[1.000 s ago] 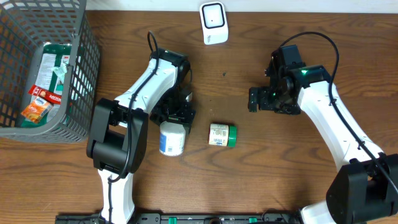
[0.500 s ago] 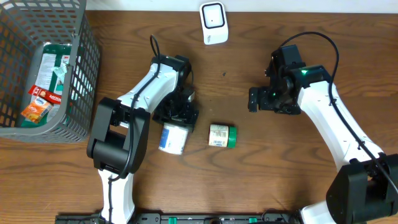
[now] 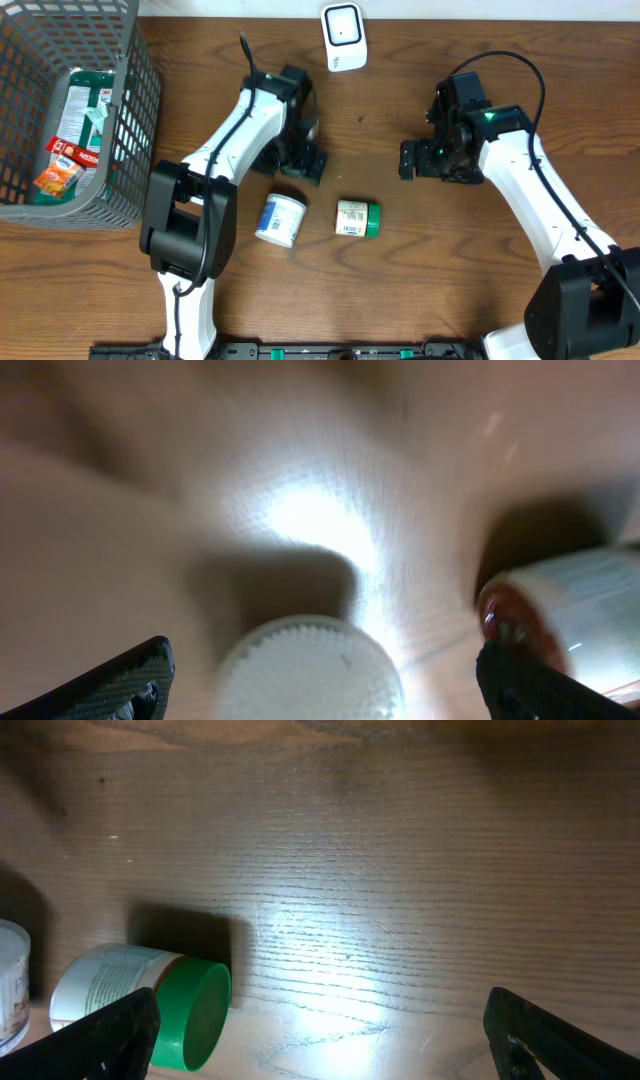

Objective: Scan the item barcode
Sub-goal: 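Reach the left gripper back into the basket toward the wipes packet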

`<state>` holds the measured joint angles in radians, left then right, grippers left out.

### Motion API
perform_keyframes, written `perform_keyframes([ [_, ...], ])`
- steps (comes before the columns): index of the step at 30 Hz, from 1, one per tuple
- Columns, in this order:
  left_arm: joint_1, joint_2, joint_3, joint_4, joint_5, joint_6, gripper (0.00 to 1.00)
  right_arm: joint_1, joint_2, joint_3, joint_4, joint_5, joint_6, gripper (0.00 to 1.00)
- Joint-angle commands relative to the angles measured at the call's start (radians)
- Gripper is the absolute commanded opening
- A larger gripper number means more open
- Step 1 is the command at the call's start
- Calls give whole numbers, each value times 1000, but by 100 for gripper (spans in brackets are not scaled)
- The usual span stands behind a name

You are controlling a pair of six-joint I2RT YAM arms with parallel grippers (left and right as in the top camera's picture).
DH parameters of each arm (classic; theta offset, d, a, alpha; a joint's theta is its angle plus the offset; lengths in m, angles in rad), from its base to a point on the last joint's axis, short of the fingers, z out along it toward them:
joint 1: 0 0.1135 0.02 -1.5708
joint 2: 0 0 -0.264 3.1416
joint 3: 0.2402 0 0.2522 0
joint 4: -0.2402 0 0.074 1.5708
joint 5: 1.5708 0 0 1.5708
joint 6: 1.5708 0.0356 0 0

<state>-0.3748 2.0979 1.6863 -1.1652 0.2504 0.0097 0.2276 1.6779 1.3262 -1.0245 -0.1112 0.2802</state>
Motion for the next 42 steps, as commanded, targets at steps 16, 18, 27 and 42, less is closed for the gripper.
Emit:
perform_keyframes([
  [16,485,-228,835,-40,-330,-156,97,-3,-7,-2,0,8,-8,99],
  [18,580,-224,833,-38,-330,-173,97,-3,-7,-2,0,8,-8,99],
  [27,816,-56,754,-64,-306,-179,99,-3,-7,-2,0,8,-8,99],
  [42,846,330,754,-179,-164,-183,99,-3,-7,-2,0,8,-8,99],
])
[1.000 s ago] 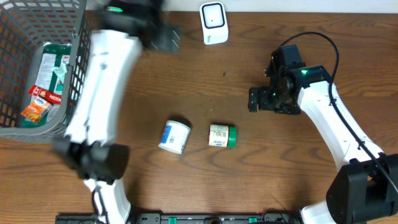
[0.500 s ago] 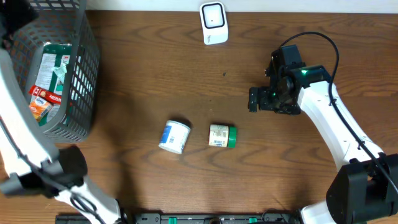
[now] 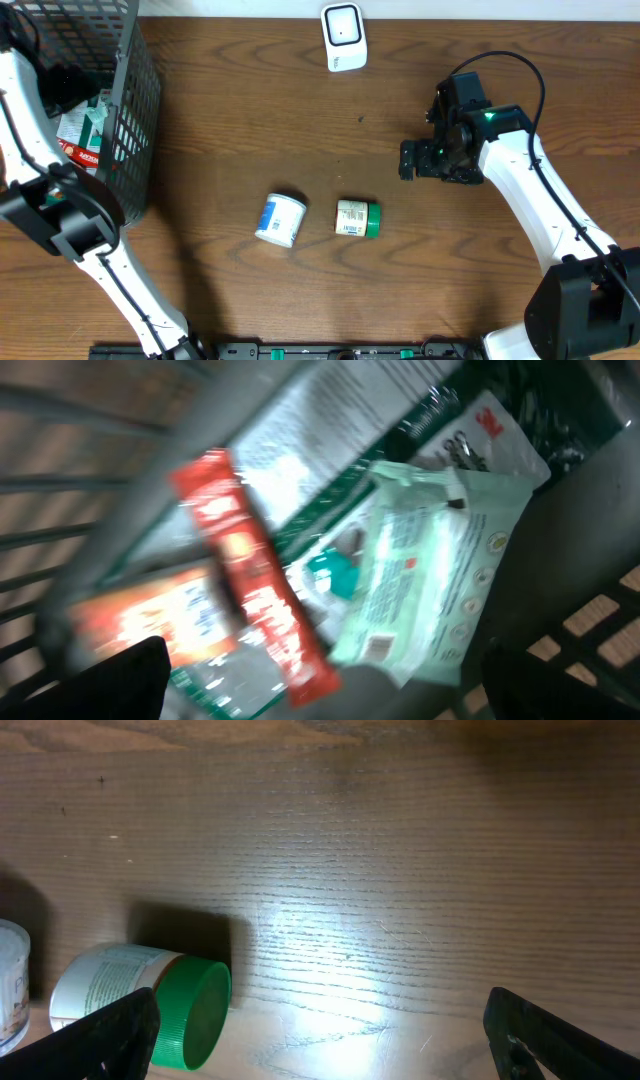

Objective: Scan the item barcode
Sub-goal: 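Reach the left gripper back into the basket toward the wipes packet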

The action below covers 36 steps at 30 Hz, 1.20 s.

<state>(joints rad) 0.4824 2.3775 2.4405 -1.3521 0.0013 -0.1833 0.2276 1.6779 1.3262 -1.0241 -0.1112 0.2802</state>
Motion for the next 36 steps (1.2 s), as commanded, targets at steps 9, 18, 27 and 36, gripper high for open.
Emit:
perform_keyframes([
  [9,-44,156,0,85,103,9,100,-3,-7,-2,0,8,-8,99],
  [18,-47,212,0,89,103,10,96,-3,-7,-2,0,8,-8,99],
  [27,-38,202,18,75,122,10,14,-3,-7,-2,0,8,-8,99],
  [36,5,-107,47,101,119,9,12,-3,-7,-2,0,8,-8,99],
])
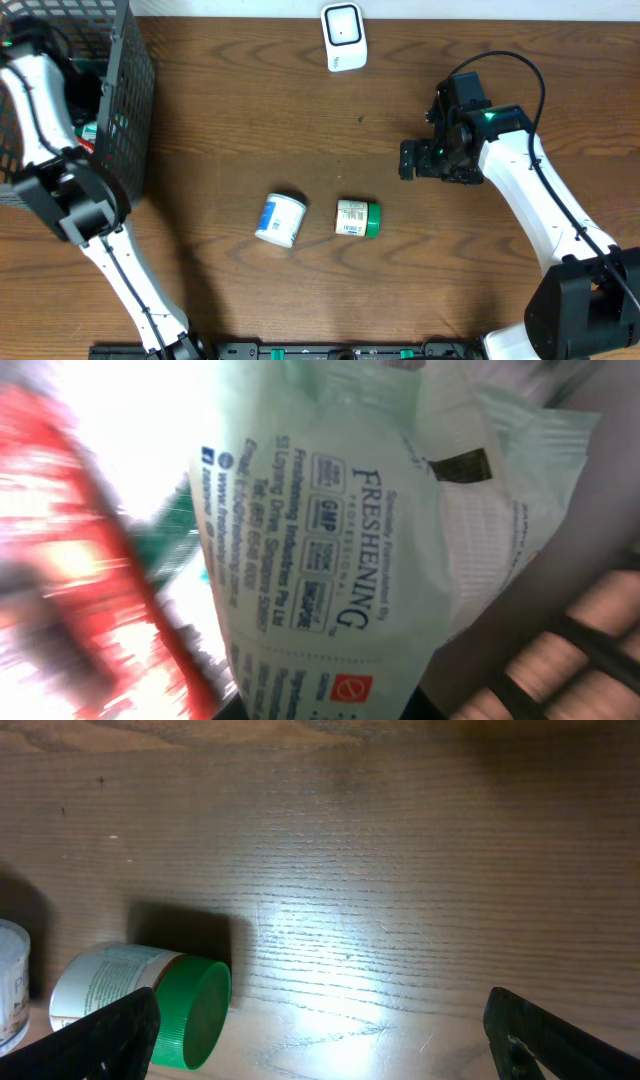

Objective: Scan the item barcode
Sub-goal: 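Reach the left gripper back into the basket toward the wipes packet, then lift the pale green wipes packet out and drop it on the table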

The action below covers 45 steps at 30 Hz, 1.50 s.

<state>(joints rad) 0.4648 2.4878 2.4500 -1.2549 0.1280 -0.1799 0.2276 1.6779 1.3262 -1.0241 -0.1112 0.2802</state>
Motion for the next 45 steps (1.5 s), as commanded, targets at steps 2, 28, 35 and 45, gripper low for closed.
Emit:
perform_keyframes([
  [2,22,-301,37,-1,-8,1,12,-3,-7,-2,0,8,-8,99],
  [28,-834,-275,-303,-74,22,-52,15,-3,-7,-2,0,8,-8,99],
  [35,-904,-152,-303,-48,22,-85,16,-3,-7,-2,0,8,-8,99],
  [45,-890,-167,-275,-57,108,-59,86,-3,-7,-2,0,8,-8,99],
])
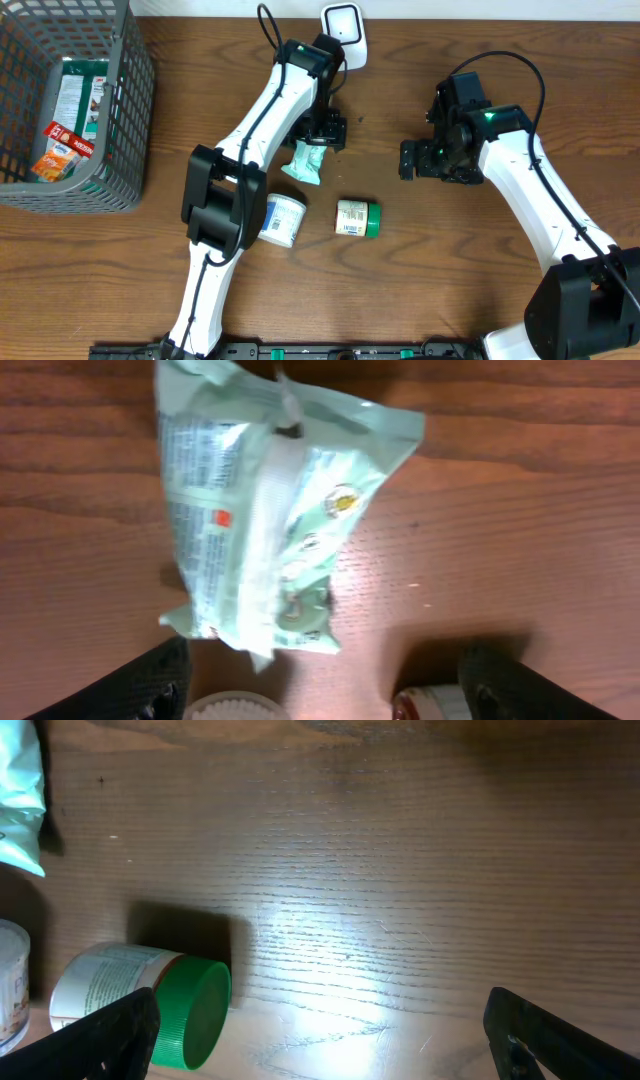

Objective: Scan the item barcode
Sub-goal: 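Lift the pale green wipes packet out and drop it on the table, then reach the left gripper into the basket toward the orange Kleenex pack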

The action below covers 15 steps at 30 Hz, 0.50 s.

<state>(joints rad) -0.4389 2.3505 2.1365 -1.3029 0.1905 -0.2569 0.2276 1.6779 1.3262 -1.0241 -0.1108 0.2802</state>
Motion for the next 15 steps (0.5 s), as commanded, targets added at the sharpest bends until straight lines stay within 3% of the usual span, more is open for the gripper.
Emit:
perform_keyframes([
  [1,19,-43,50,-9,45,19,86,-3,-7,-2,0,8,-8,99],
  [7,89,-197,153,-13,27,42,86,-3,-7,-2,0,8,-8,99],
  [11,193,-348,241,-42,-153,42,86,-3,-7,-2,0,8,-8,99],
  [12,267,-428,246,-36,-246,42,87,-3,-7,-2,0,8,-8,99],
  [15,414,-509,246,-29,-316,41,87,-3,-7,-2,0,8,-8,99],
])
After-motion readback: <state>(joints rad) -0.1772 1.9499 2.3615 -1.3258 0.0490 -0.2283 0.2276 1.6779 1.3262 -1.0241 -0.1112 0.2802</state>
